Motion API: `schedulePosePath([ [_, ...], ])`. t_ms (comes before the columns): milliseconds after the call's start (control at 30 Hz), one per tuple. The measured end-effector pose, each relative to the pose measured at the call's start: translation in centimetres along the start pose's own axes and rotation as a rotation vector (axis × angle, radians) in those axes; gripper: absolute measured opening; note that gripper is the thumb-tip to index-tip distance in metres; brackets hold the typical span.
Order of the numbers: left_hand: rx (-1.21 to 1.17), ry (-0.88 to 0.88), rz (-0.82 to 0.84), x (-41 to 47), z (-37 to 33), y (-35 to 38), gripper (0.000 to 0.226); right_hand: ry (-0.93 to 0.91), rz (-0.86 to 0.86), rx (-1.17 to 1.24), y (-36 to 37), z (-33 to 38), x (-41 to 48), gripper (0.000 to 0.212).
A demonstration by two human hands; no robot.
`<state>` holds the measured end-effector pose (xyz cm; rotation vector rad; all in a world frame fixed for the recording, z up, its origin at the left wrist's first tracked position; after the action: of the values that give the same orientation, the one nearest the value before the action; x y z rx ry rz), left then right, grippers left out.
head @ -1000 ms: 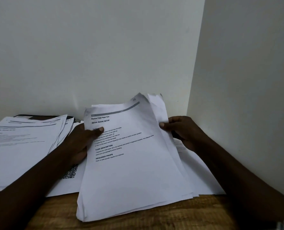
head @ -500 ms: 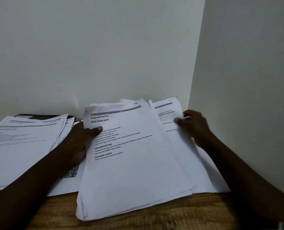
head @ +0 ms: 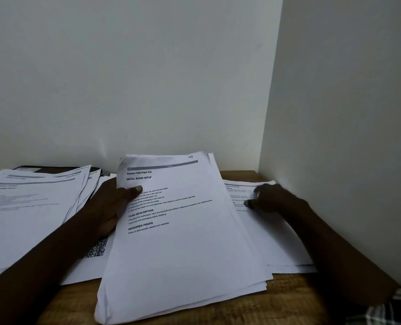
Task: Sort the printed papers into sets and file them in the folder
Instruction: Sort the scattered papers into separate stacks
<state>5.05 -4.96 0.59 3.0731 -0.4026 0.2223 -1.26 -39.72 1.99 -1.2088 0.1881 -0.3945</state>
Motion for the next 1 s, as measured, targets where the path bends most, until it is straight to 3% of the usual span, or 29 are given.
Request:
schedulePosePath([
  [67, -0.003, 0.001, 0.016, -0.1, -0.1, 0.1, 0.047, -0.007, 0.007, 0.02, 0.2, 0.3, -0.3, 0.052],
  [167, -0.042, 0.012, 0.046, -0.1, -0.2, 0.3, 0.047, -0.082, -0.132, 0.544, -1.2, 1.4, -1.3, 0.038],
  [233, -0.061, 0.019, 0.054, -0.2, -0.4, 0.6, 0.047, -0.144, 0.115, 1.024, -0.5, 3.7, -2.2, 0.03],
  [300, -0.075, 0.022, 0.056, -0.2, -0.5, 0.7, 0.047, -0.148, 0.321, 1.188, 0.5, 5.7, -3.1, 0.021],
  [400, -0.085, 0.027, 0.061, -0.2, -0.5, 0.6, 0.047, -0.118, 0.3, 1.194, 1.1, 6.1, -3.0, 0.011],
  [533, -0.086, 0.027, 0.012, 0.0, -0.3, 0.1, 0.043, -0.142, 0.235, 1.264, 0.5, 5.5, -2.8, 0.038],
  [633, -0.09, 0.033, -0.015, 0.0, -0.4, 0.2, 0.033, -0.176, 0.229, 1.293, 0.1, 5.6, -3.2, 0.019],
  [833, -0.096, 0.017, -0.028, 0.0, -0.3, 0.0, 0.035, -0.15, 0.161, 1.294, -0.1, 5.1, -3.1, 0.02],
  [900, -0.086, 0.0, -0.033, 0.1, -0.1, 0.0, 0.037, -0.143, 0.012, 1.163, -1.0, 4.2, -2.5, 0.027],
  [1000, -0.073, -0.025, -0.048, 0.2, 0.1, -0.2, 0.035, -0.091, -0.311, 0.739, -4.3, 0.5, -1.4, 0.036],
])
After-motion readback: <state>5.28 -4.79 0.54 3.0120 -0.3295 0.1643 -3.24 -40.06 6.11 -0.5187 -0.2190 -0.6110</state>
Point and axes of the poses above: each hand's wrist, its own x-axis towards the middle knuckle, its own y-axis out of the palm, z = x × y, the point moved 5 cm from there along x, towards the middle knuckle, and after that the axes turned 12 degrees about x, right-handed, at the moved point
